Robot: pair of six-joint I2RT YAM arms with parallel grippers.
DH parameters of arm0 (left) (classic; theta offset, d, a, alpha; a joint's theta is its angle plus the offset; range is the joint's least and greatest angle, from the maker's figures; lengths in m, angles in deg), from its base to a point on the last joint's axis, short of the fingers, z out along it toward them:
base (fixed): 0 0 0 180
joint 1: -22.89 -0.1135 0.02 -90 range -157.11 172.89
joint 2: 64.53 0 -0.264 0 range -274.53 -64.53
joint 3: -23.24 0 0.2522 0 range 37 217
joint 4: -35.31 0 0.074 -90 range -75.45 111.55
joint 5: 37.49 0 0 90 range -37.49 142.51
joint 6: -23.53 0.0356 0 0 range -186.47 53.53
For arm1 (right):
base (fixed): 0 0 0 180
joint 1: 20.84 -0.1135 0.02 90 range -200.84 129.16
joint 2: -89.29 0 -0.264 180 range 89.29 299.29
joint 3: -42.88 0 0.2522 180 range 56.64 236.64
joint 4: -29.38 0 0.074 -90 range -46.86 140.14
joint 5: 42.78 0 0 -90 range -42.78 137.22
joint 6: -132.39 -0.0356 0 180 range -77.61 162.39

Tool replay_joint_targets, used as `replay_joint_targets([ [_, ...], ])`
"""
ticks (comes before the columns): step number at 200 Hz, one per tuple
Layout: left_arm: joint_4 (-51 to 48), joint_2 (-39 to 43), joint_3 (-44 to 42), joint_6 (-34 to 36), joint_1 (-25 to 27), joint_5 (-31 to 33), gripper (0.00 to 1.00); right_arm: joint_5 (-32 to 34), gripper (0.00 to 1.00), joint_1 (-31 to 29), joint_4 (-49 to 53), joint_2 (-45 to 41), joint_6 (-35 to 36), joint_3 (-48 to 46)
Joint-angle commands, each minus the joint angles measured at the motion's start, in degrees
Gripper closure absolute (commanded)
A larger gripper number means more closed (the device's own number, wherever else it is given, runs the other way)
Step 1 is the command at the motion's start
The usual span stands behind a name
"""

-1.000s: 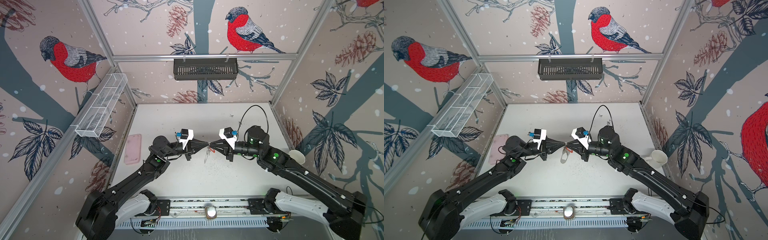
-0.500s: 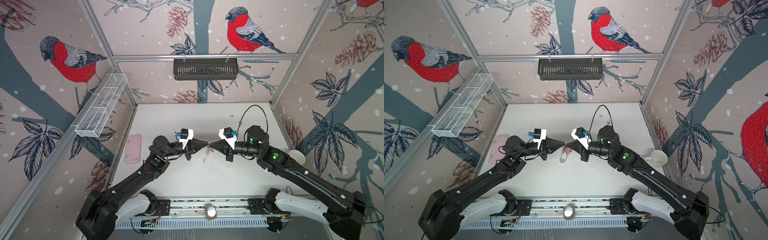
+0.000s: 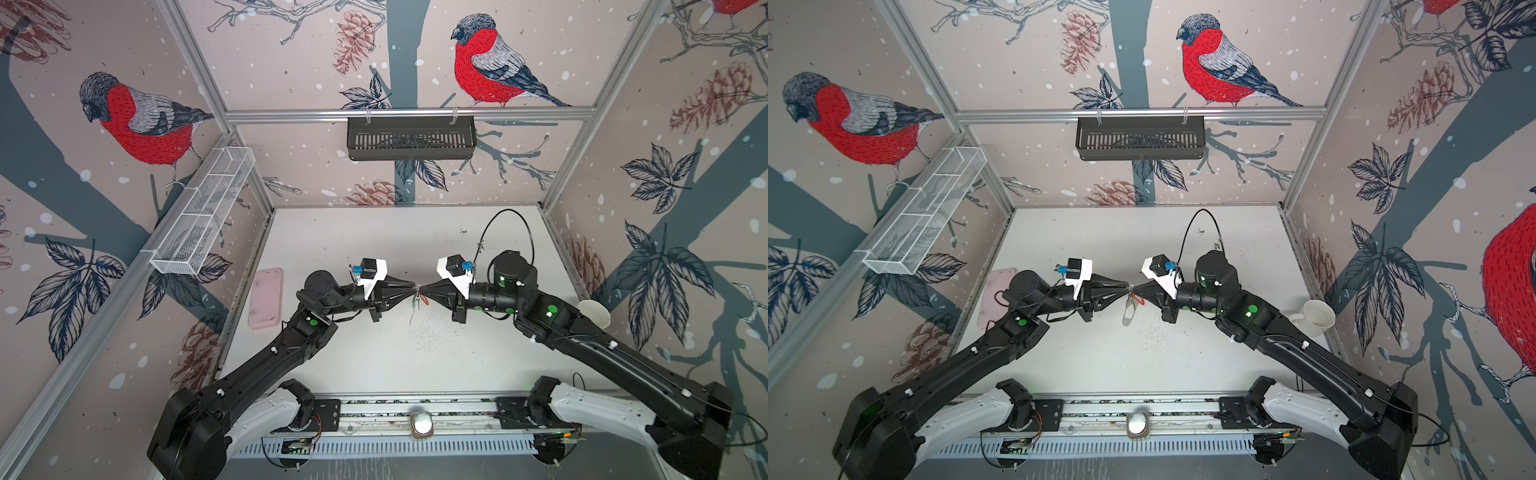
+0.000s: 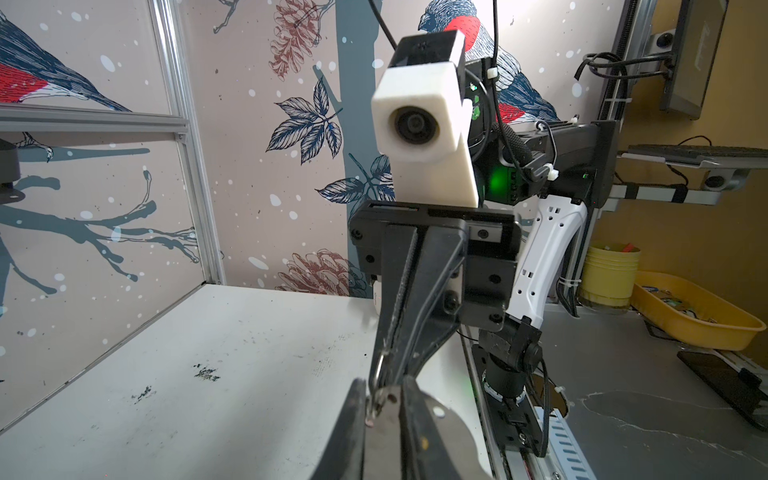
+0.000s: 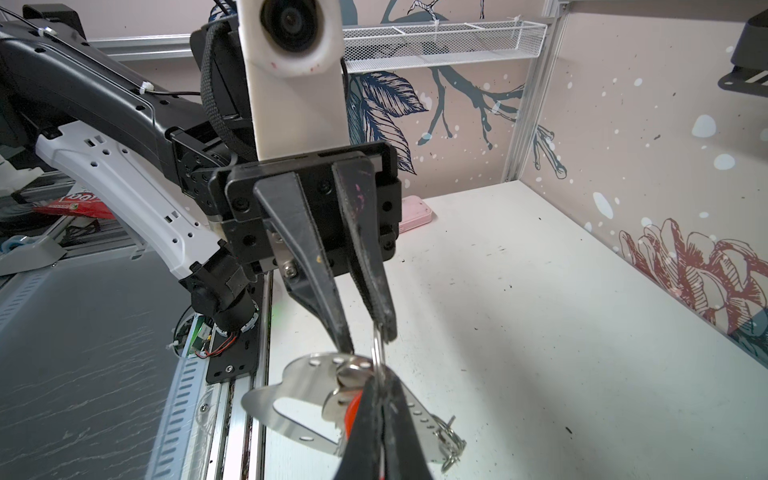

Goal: Put the keys on the keyring

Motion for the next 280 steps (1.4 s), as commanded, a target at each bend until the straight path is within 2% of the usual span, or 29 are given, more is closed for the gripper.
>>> replay_joint_targets([
  [1,-1.71,0.63,0.92,1.91,-0.05,0.17,0.8,0.71,1.0,0.06,0.05,-0.41,0.21,0.46],
  [42,-9.33,2.8,2.91,6.19,-0.18,2.6,0.78,1.61,1.0,0.03,2.15,-0.15,0.29,1.1],
  [89,-29.32,3.15,10.76,15.84,-0.07,9.34,0.78,1.9,1.0,0.05,7.42,1.05,0.41,4.03],
  [139,-44.31,1.02,20.61,25.16,0.01,8.33,0.78,1.45,1.0,0.03,15.37,4.11,1.42,9.61],
  [192,-49.53,-0.83,25.19,28.42,1.29,5.26,0.78,2.06,1.0,0.11,21.38,6.48,2.66,13.9],
  [241,-55.52,-5.76,29.4,31.21,7.49,12.15,0.78,2.41,1.0,0.26,23.31,6.95,3.42,15.05],
  [280,-56.25,-6.94,30.44,30.57,7.95,14.47,0.78,2.39,1.0,0.36,23.66,6.62,3.8,14.91],
])
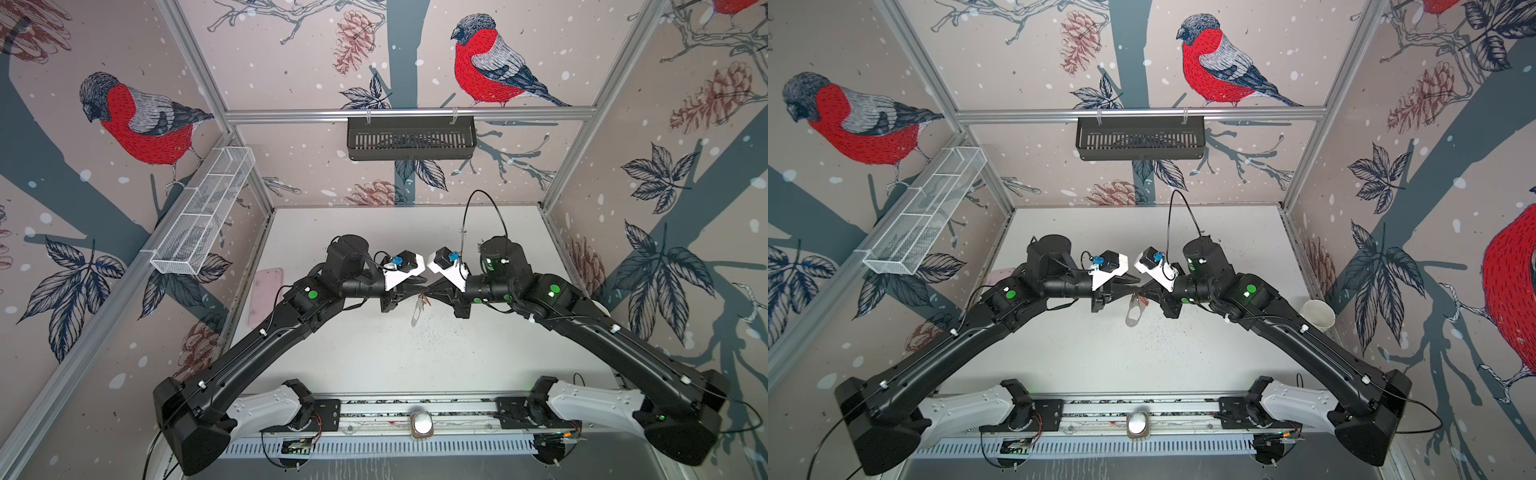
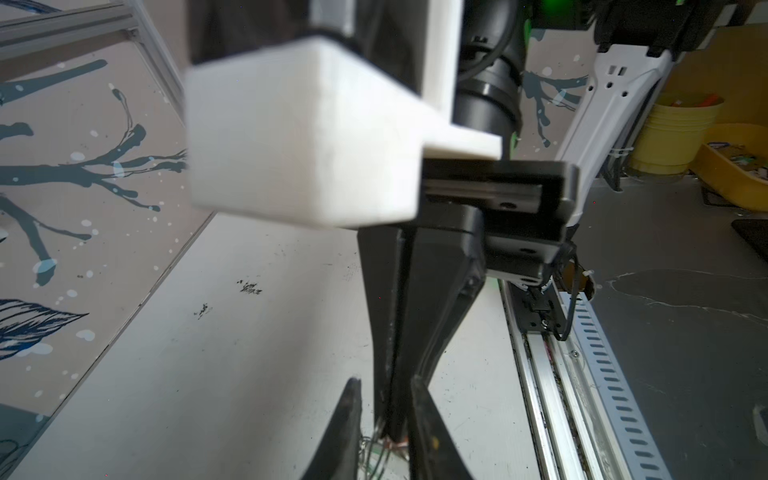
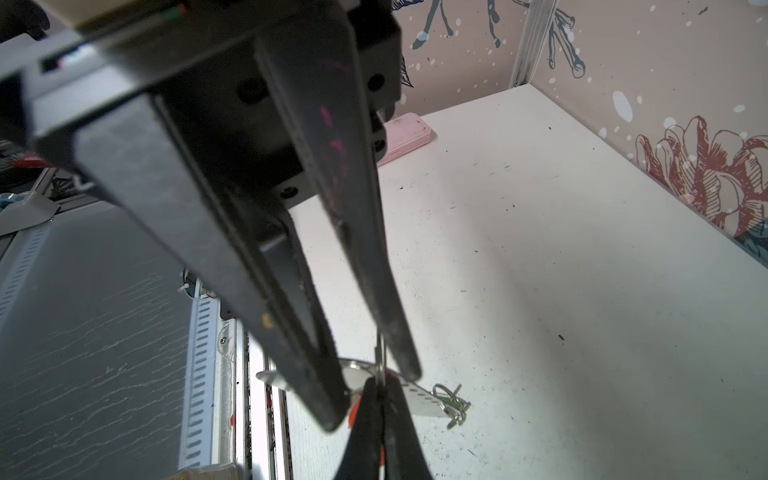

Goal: Put the keys on the keyring

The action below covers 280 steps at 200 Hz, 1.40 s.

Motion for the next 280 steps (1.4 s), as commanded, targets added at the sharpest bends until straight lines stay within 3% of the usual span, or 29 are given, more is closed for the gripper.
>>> replay_joint_targets([
  [1,-1.19,-0.11,0.81,0.55,0.25,2.03,0.77,-0.11,1.0,0.01,-0.24,-0.33,0.72,0.41],
  [122,-4.84,-1.67,2.67,0.77,1.31,4.7,0.76,0.17,1.0,0.59,0.21,-0.5,1.72,0.86],
  [190,-5.16,-2.09,2.67,0.97,1.46,4.33,0.87,0.16,1.0,0.62,-0.67,-0.99,1.92,0.58],
  [233,-4.25,-1.67,1.77,1.03,1.66,4.06,1.0,0.39,1.0,0.71,-2.04,-1.99,1.52,-0.17],
  [280,3.36,-0.26,-1.76,-2.01,1.75,5.27,1.0,0.56,1.0,0.82,-3.25,-2.55,0.91,-1.21],
])
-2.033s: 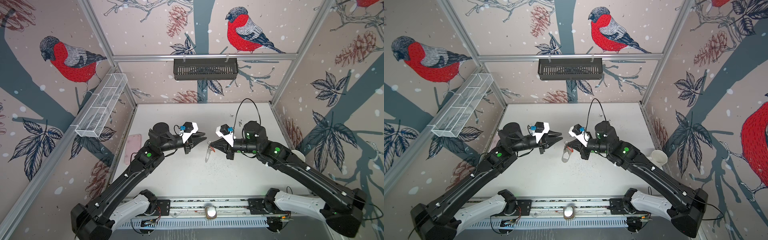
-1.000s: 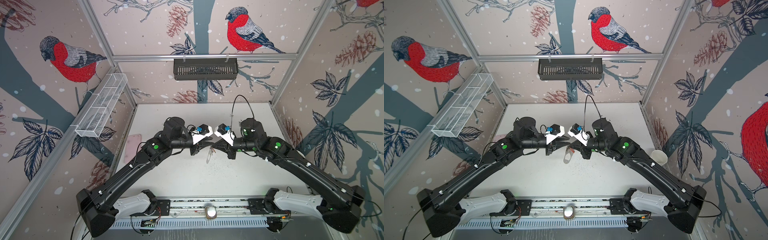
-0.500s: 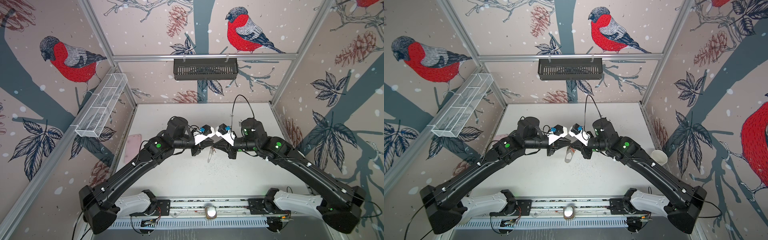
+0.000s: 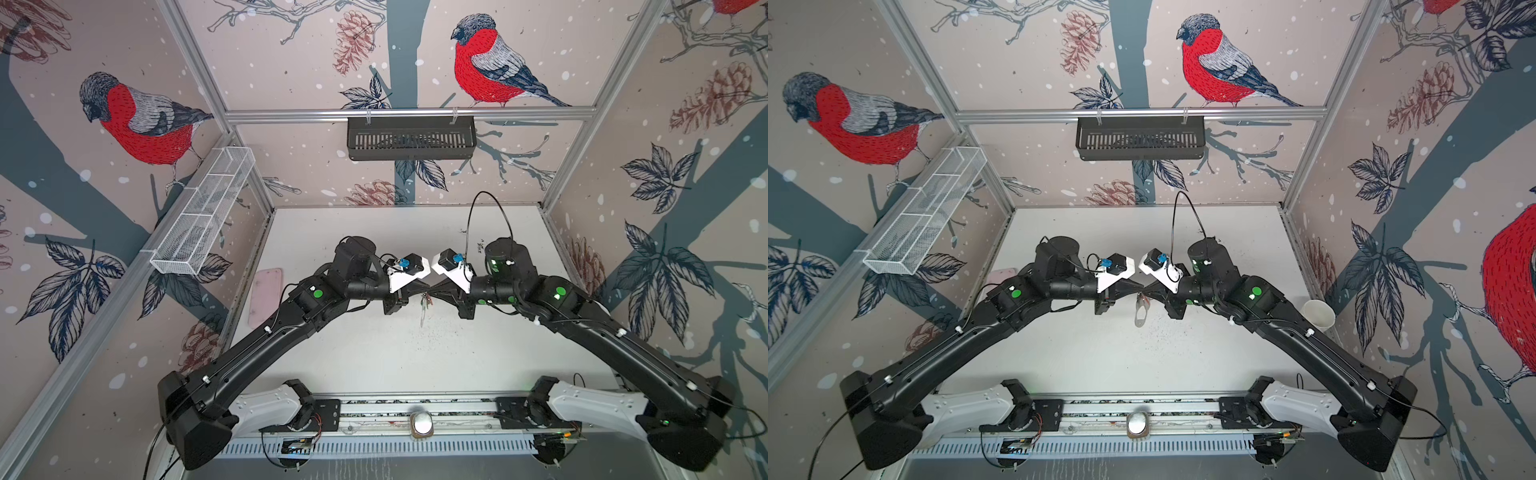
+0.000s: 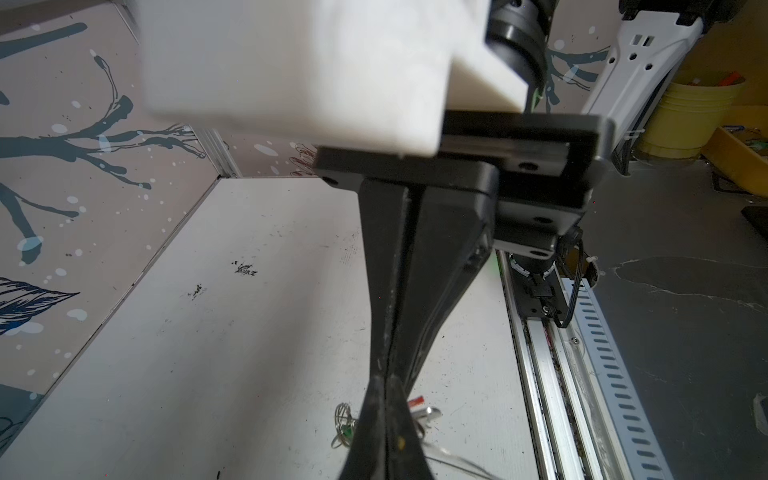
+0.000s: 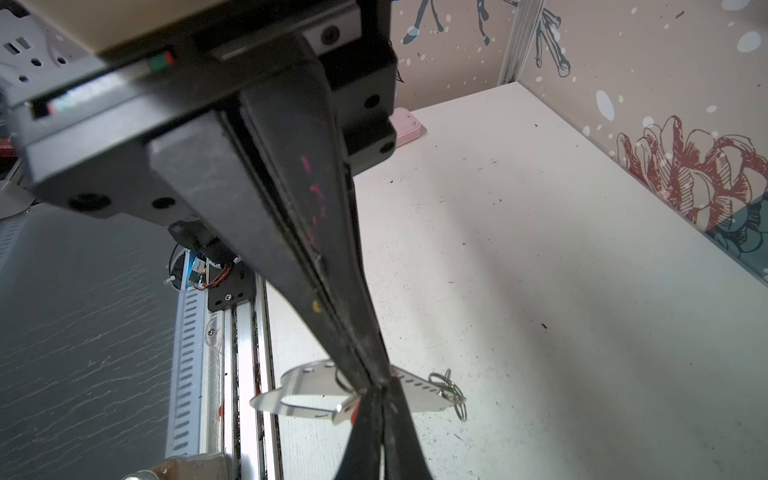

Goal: Put the keys on the keyring

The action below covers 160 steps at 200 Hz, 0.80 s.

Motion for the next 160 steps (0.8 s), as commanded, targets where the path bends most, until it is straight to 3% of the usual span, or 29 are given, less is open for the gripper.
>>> replay_joint_targets([
  [1,5.61,1.01,-2.06,-2.64,0.0,2.1,1.0,-0.55,1.0,0.06,-4.23,-0.72,-0.8,-0.34],
  [27,13.1,2.43,-5.72,-6.08,-0.01,1.91,1.0,0.41,1.0,0.09,-5.43,-1.27,-1.54,-1.53],
  [70,24.28,6.15,-12.3,-10.88,-0.07,2.98,1.0,2.21,0.85,-0.06,-8.7,-4.03,-3.95,-5.95],
  [160,29.18,6.98,-14.09,-13.44,-0.01,2.09,1.0,2.24,0.87,-1.08,-14.44,-6.6,-6.14,-9.57],
])
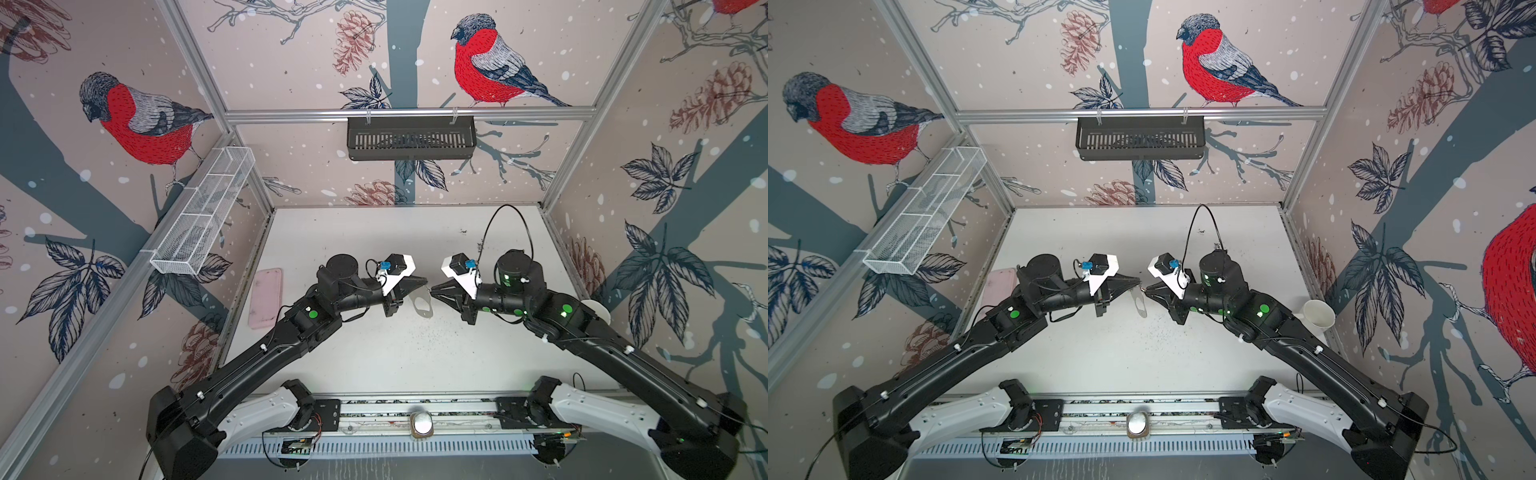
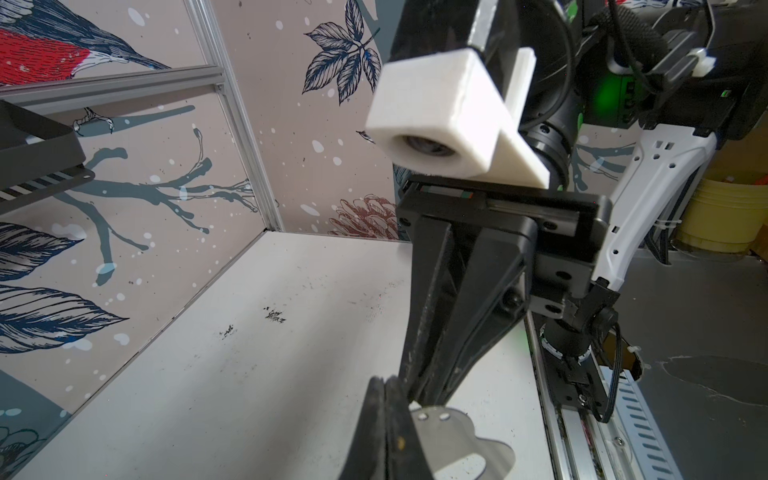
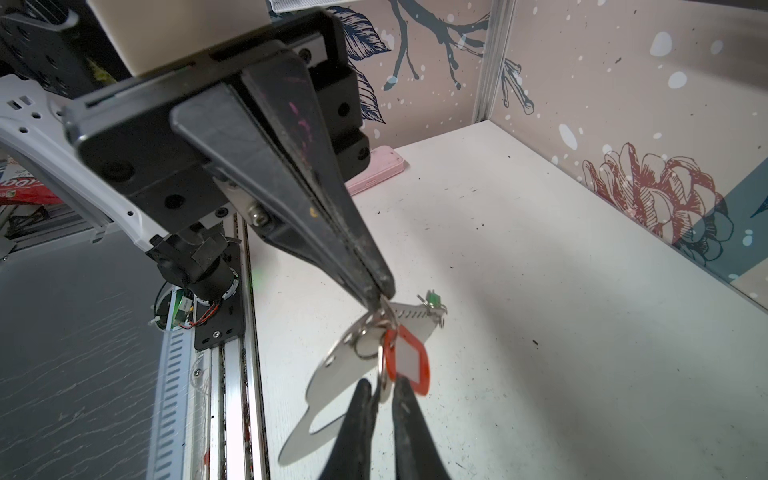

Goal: Put the keys on the keyring

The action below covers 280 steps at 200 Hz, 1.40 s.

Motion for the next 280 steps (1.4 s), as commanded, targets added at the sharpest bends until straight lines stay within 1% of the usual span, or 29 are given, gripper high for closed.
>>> replay_joint_targets([
  [1,4.56,-0.06,-0.24,-0.93,0.01,-0.54,1.0,-0.21,0.87,-0.43,-3.33,0.28,-1.05,-0.16],
  [53,9.91,0.04,-2.67,-3.86,0.02,-2.38,1.0,-0.58,0.9,-1.3,-6.35,1.42,-1.29,-1.21],
  [98,14.76,0.47,-5.05,-6.55,0.06,-2.91,1.0,-2.29,0.94,-2.01,-9.37,2.34,-1.48,-1.97],
  [159,21.89,1.92,-9.07,-9.97,0.02,-2.4,1.0,-4.69,0.94,-3.41,-13.04,4.69,-1.75,-2.06],
  [177,23.44,2.28,-9.95,-10.73,0.02,-2.25,1.0,-4.87,0.92,-3.68,-13.47,4.9,-1.83,-2.1],
  [205,26.88,3.08,-11.85,-12.11,0.02,-1.92,1.0,-4.06,0.84,-3.86,-12.94,4.58,-1.84,-2.27],
  [243,29.29,4.8,-13.63,-12.51,0.0,0.23,1.0,-0.59,0.69,-3.86,-10.07,1.76,-1.26,-2.63],
  [260,30.18,5.21,-14.36,-12.89,-0.03,0.61,1.0,0.96,0.67,-3.85,-9.54,-0.21,-1.21,-3.15],
  [280,30.35,5.04,-14.48,-13.21,-0.05,-0.1,1.0,1.91,0.67,-3.76,-9.5,-2.22,-1.14,-3.62],
])
